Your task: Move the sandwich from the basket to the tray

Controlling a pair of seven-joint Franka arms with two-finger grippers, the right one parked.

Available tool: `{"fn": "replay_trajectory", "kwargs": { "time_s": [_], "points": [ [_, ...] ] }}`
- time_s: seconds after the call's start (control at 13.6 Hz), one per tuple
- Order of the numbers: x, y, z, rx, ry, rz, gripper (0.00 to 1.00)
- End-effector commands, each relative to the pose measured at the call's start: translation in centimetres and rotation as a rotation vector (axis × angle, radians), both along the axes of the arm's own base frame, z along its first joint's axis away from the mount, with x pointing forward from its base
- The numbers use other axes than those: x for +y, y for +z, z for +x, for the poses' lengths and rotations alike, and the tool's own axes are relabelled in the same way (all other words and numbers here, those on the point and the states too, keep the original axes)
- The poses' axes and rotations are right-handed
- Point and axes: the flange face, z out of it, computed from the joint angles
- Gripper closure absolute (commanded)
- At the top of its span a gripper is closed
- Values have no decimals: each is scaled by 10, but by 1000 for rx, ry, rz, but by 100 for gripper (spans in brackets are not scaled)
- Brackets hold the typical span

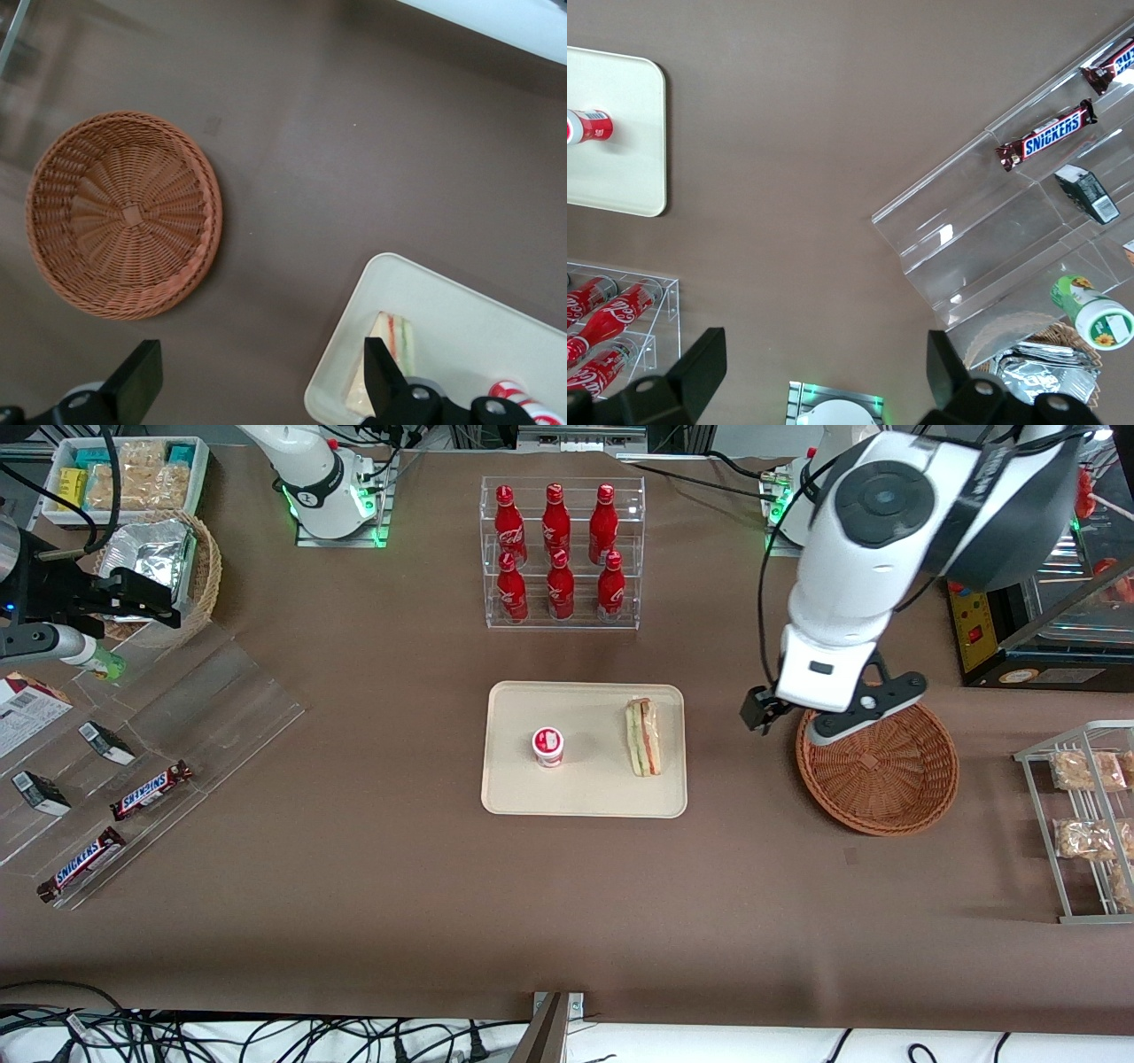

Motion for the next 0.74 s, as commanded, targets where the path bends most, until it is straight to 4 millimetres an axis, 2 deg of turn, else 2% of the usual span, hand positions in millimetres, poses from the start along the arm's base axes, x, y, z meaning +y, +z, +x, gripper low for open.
{"fn": "replay_trajectory", "kwargs": {
  "time_s": [0.0, 0.07, 0.15, 0.29, 0.44, 0.66],
  "points": [
    [52, 20, -2, 61, -71, -40, 0],
    [76, 28, 1, 61, -87, -68, 0],
    [90, 34, 1, 64, -121, -86, 0],
    [132, 40, 6, 72, -165, -108, 0],
    [156, 43, 2, 107, -231, -98, 0],
    [190, 60, -6, 102, -319, -128, 0]
  ]
}}
